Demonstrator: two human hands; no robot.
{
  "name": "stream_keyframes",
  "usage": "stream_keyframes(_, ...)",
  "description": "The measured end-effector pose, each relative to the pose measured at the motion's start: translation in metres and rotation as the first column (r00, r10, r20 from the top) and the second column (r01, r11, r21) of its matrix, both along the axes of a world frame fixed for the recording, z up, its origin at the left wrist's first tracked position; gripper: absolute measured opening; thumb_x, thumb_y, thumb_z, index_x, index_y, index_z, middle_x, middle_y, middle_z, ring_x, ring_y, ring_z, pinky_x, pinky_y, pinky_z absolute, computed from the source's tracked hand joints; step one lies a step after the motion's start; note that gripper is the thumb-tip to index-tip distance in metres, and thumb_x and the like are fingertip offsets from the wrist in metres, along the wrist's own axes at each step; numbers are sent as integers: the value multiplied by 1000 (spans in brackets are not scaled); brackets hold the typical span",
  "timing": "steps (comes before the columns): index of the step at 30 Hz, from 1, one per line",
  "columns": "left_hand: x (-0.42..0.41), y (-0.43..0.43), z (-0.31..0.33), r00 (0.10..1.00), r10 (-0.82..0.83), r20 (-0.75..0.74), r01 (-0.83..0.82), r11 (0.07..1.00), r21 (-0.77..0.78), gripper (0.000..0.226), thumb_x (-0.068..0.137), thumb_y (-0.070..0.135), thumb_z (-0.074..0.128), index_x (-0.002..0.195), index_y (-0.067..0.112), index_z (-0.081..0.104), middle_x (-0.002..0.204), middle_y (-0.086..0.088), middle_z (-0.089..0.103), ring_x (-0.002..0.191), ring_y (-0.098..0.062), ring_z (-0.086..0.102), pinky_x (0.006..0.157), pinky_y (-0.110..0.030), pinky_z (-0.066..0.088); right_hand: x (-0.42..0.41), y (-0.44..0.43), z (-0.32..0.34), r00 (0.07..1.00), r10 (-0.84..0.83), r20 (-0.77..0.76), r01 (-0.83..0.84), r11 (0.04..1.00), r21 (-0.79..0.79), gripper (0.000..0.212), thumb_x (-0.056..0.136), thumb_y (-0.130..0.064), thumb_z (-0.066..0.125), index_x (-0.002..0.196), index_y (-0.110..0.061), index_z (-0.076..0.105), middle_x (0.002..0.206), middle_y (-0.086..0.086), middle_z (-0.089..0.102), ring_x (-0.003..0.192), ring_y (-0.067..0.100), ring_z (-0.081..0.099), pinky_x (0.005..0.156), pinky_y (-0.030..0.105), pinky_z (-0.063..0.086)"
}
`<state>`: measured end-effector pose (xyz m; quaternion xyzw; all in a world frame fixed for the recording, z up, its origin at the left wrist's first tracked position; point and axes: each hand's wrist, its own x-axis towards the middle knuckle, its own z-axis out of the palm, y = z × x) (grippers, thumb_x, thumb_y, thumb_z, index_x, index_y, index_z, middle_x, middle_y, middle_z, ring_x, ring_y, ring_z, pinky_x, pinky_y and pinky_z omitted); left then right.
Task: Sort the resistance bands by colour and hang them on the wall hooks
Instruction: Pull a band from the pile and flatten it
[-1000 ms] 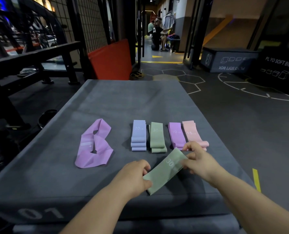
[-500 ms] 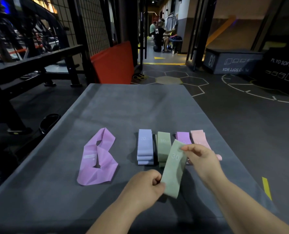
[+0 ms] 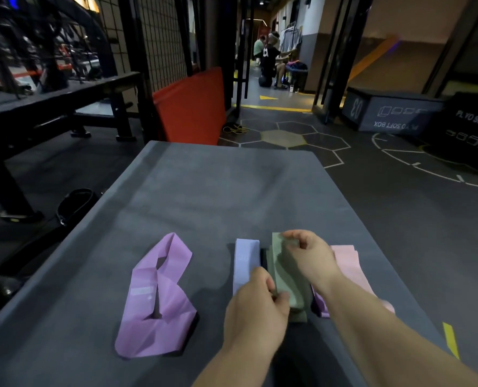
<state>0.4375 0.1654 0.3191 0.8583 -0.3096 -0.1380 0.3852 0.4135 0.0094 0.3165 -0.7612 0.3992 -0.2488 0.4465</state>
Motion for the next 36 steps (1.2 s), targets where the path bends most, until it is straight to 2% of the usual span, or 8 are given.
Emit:
stream_keyframes(3,-1,-6,3,997,-56,44,53,996,73,20,91,39,50,93,25,36,92,4,61,96,-22,58,73,-32,41,6,-6,-12,980,21,-200,-47,991,-126,33,88,0,51,111,-18,67,113,-1,67,111,18,61,86,15,38)
stream_keyframes(8,3,-7,3,989,-113,94,97,983,156,27,93,37,47,112,20,36,105,1,61,102,-25,57,75,-34,40,9,-7,-14,915,29,-402,-130,966,-226,40,87,-4,46,121,-19,63,127,0,60,117,19,55,89,19,38)
stream_keyframes(12,4,-8,1,986,-151,73,132,967,217,29,93,36,46,117,21,38,107,0,62,103,-24,58,83,-35,45,10,-7,-17,889,36,-456,-170,951,-258,38,89,-6,46,121,-21,61,130,1,55,116,21,54,93,26,42)
stream_keyframes(18,4,-8,-2,979,-196,50,175,946,274,23,93,34,43,111,21,42,109,-2,60,105,-25,56,80,-35,46,9,-5,-18,881,37,-472,-181,947,-264,34,91,-9,45,121,-18,57,132,2,49,113,22,55,89,27,43)
stream_keyframes(23,4,-9,-5,977,-211,44,181,915,361,34,95,34,41,125,19,43,122,-4,55,114,-26,52,85,-32,45,11,-2,-19,889,49,-456,-191,943,-272,36,91,-8,45,123,-20,56,128,4,55,112,24,56,87,27,43)
stream_keyframes(29,2,-11,-2,976,-212,42,178,898,403,32,96,33,40,123,15,44,115,-8,55,112,-26,55,86,-31,44,9,-3,-22,900,90,-426,-232,927,-294,43,90,-7,43,129,-23,54,134,-1,53,117,20,53,93,30,44)
stream_keyframes(31,-1,-10,-2,978,-205,44,174,910,375,31,96,35,39,121,17,43,121,-7,55,113,-26,55,86,-30,44,8,-4,-25,889,96,-449,-246,925,-290,48,91,-7,41,134,-27,49,139,-2,48,121,20,50,95,32,44)
stream_keyframes(36,-1,-11,-7,978,-201,46,171,915,365,30,95,35,38,121,19,41,124,-9,56,111,-27,57,83,-30,45,10,-5,-28,831,190,-522,-378,882,-282,59,90,-5,42,145,-28,38,152,-4,33,135,16,39,109,28,34)
